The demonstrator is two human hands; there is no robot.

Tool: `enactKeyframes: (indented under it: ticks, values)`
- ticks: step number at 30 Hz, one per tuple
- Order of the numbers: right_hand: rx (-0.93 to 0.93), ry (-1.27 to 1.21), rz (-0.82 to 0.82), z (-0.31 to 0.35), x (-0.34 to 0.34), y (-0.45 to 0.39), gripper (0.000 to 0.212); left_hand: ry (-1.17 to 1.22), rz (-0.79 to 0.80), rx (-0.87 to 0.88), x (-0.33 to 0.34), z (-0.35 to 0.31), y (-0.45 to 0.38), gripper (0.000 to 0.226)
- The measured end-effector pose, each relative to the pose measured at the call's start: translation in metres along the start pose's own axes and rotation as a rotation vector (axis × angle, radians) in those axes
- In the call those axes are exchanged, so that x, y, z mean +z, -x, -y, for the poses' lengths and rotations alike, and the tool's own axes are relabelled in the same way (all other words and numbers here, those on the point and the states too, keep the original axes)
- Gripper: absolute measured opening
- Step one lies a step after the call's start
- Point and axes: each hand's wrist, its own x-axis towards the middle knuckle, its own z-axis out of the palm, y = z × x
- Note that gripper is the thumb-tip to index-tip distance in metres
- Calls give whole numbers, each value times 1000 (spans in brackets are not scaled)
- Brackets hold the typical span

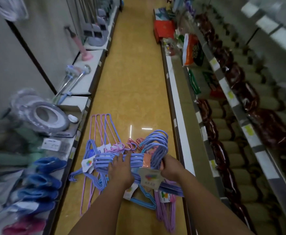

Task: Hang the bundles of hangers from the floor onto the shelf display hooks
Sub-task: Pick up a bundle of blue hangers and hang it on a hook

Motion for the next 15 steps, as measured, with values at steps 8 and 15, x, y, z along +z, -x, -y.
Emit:
enactKeyframes:
  ticks: [8,15]
  values:
    - [-149,26,75,96,-28,46,42,93,-269,40,-67,43,57,23]
    - [-301,146,-4,152,-21,66,71,381,-467,-170,-91,94,106,13]
